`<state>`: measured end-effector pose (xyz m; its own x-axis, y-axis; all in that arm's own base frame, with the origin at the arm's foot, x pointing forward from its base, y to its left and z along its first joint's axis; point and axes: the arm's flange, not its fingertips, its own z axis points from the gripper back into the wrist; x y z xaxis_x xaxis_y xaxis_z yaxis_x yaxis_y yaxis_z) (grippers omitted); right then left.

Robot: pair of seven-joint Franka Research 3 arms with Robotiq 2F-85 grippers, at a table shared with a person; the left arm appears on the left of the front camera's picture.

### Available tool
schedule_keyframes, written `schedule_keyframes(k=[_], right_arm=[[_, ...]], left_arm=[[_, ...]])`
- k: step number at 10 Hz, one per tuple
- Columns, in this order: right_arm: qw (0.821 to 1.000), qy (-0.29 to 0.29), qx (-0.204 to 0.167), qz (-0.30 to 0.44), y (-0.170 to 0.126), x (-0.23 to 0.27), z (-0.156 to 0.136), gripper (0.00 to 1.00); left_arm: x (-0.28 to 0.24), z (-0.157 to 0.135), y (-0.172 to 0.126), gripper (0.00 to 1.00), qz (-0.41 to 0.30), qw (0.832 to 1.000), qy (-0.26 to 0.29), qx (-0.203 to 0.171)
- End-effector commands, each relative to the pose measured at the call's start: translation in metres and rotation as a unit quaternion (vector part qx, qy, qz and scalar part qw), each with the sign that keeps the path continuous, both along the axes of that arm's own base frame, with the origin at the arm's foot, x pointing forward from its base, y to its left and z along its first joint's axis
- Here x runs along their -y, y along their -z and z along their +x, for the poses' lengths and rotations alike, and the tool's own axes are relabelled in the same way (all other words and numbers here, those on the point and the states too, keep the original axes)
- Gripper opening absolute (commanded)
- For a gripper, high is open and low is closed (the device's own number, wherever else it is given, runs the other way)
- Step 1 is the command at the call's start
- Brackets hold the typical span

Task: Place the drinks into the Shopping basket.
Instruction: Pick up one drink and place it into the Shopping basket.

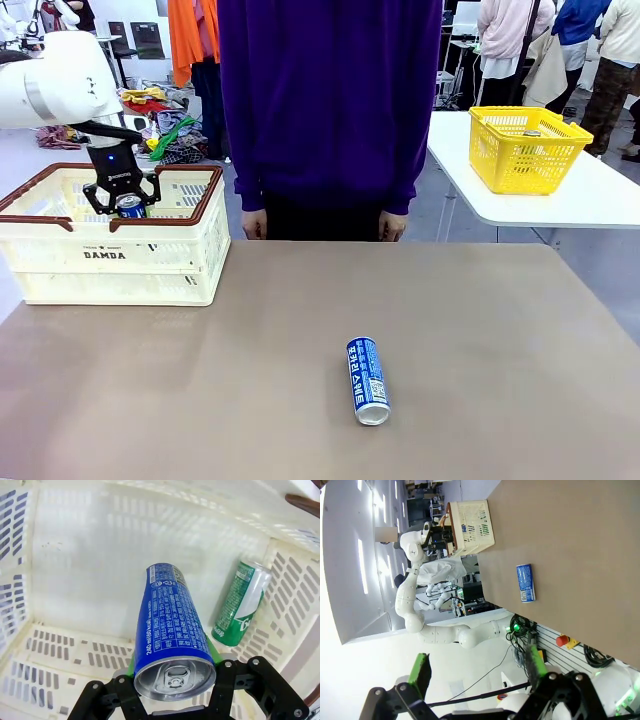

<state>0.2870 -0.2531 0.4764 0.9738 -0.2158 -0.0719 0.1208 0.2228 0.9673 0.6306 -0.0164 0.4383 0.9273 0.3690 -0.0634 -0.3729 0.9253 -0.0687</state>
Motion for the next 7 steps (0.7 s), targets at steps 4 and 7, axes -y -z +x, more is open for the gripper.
schedule_keyframes(k=[4, 7], right_arm=[[1.000, -0.004, -0.010, -0.004, -0.004, 0.000, -0.002, 1.00], [1.000, -0.004, -0.010, -0.004, -0.004, 0.000, -0.002, 1.00]], left_arm=[[0.004, 0.000, -0.014, 1.00, 0.005, 1.000, 0.010, 0.005], [0.008, -0.008, -0.025, 1.00, 0.001, 1.000, 0.019, 0.024]])
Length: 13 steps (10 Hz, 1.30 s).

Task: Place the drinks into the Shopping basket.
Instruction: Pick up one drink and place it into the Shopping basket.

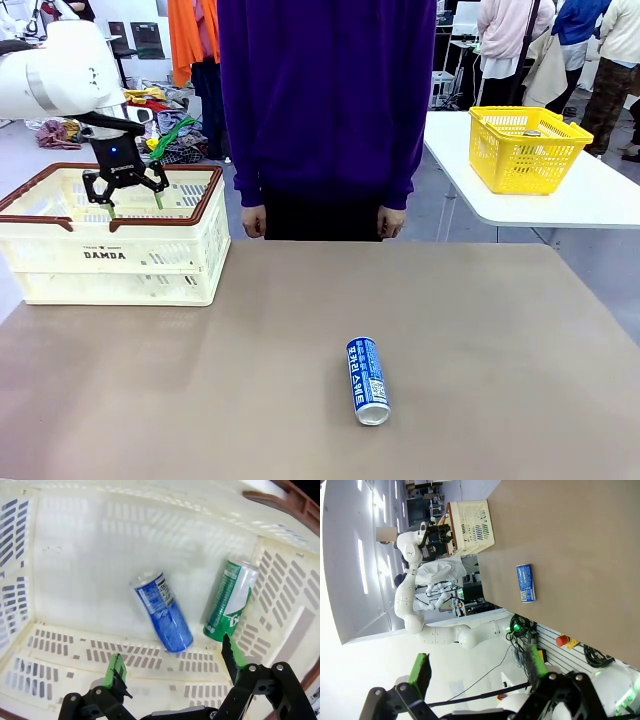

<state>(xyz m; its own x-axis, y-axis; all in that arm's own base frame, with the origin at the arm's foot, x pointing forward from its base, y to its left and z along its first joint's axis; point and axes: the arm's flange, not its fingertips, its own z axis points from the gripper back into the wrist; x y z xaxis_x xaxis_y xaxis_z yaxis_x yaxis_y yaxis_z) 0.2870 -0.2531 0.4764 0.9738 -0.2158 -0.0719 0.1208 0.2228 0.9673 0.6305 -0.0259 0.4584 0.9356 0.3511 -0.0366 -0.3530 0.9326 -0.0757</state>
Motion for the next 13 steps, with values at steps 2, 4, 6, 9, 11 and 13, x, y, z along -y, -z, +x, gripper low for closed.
schedule_keyframes(k=[2, 4, 6, 9, 11, 13], right_arm=[[1.000, -0.004, -0.010, -0.004, -0.004, 0.000, -0.002, 1.00], [1.000, -0.004, -0.010, -0.004, -0.004, 0.000, -0.002, 1.00], [1.000, -0.004, -0.010, -0.004, -0.004, 0.000, -0.002, 1.00], [1.000, -0.004, -0.010, -0.004, -0.004, 0.000, -0.002, 1.00], [1.000, -0.004, -0.010, -0.004, -0.004, 0.000, -0.002, 1.00], [1.000, -0.004, -0.010, -0.004, -0.004, 0.000, -0.002, 1.00]], left_arm=[[0.005, -0.021, -0.035, 1.00, -0.015, 0.999, 0.012, 0.051], [0.026, -0.062, -0.093, 1.00, -0.060, 0.992, 0.033, 0.104], [0.052, -0.122, -0.133, 1.00, -0.107, 0.987, 0.081, 0.087], [0.047, -0.224, -0.135, 1.00, -0.289, 0.929, 0.224, 0.064], [0.010, -0.280, -0.090, 1.00, -0.430, 0.862, 0.249, 0.105], [-0.035, -0.326, -0.029, 1.00, -0.519, 0.818, 0.145, 0.200]])
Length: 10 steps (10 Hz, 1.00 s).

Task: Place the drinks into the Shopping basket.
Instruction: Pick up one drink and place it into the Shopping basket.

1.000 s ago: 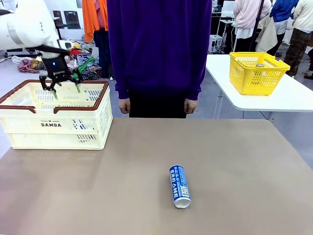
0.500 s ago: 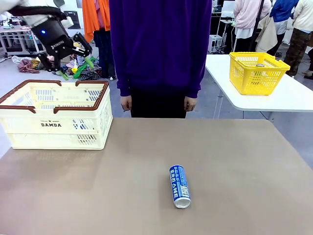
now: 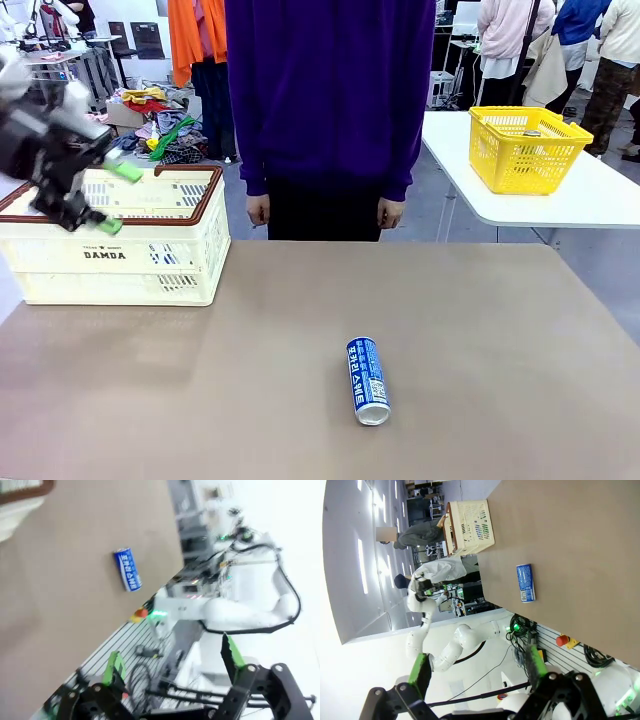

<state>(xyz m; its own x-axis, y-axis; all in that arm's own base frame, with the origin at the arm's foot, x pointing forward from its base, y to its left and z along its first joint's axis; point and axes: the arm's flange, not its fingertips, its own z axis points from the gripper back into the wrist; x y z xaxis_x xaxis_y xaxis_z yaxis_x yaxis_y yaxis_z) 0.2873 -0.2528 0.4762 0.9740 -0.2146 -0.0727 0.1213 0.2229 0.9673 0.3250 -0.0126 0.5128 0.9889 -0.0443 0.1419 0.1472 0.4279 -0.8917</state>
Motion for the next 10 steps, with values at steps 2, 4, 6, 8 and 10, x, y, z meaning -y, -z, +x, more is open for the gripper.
schedule_keyframes(k=[2, 4, 6, 8, 10], right_arm=[[1.000, -0.003, -0.010, -0.004, -0.004, 0.000, -0.003, 1.00], [1.000, -0.003, -0.010, -0.004, -0.004, 0.000, -0.003, 1.00], [1.000, -0.003, -0.010, -0.004, -0.004, 0.000, -0.003, 1.00], [1.000, -0.003, -0.010, -0.004, -0.004, 0.000, -0.003, 1.00], [1.000, -0.003, -0.010, -0.004, -0.004, 0.000, -0.003, 1.00]], left_arm=[[-0.056, -0.050, 0.067, 1.00, -0.149, 0.979, -0.136, 0.024], [-0.061, -0.029, 0.049, 1.00, -0.111, 0.988, -0.107, -0.001], [-0.061, -0.029, 0.049, 1.00, -0.111, 0.988, -0.107, -0.001], [-0.061, -0.029, 0.049, 1.00, -0.111, 0.988, -0.107, -0.001], [-0.061, -0.029, 0.049, 1.00, -0.111, 0.988, -0.107, -0.001]])
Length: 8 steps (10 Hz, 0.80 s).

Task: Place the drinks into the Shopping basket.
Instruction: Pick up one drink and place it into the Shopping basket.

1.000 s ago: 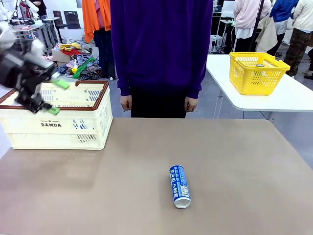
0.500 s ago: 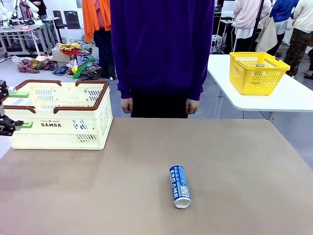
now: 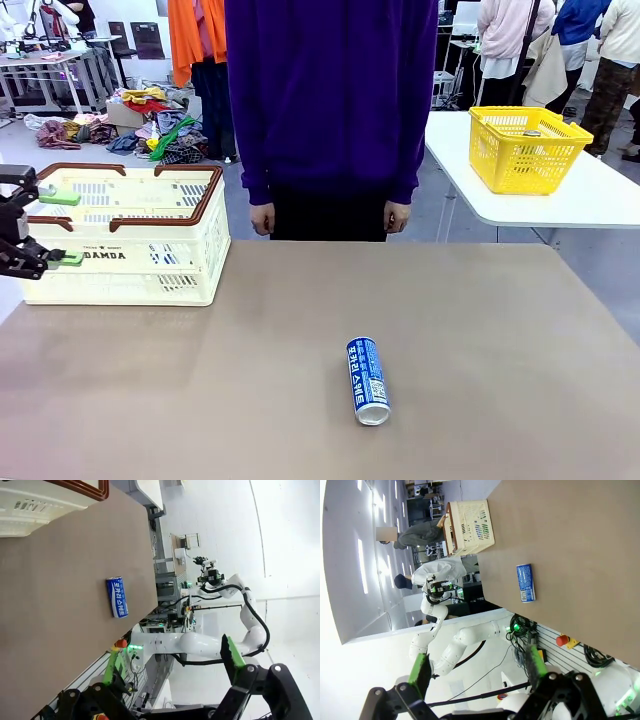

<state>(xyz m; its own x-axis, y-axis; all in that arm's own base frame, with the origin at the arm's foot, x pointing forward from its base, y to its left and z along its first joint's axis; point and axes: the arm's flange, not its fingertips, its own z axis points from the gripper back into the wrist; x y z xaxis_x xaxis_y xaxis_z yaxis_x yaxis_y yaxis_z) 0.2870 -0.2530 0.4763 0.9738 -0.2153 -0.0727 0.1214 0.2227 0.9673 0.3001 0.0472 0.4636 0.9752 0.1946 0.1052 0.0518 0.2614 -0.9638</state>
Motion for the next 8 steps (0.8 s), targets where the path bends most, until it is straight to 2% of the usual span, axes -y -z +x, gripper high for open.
schedule_keyframes(k=[1, 8], right_arm=[[1.000, -0.003, -0.010, -0.004, -0.0040, 0.0000, -0.0024, 1.00], [1.000, -0.003, -0.010, -0.004, -0.0040, 0.0000, -0.0024, 1.00]], left_arm=[[-0.0010, -0.0039, -0.0001, 1.00, -0.010, 1.000, -0.001, 0.011], [-0.0010, -0.0039, -0.0001, 1.00, -0.010, 1.000, -0.001, 0.011]])
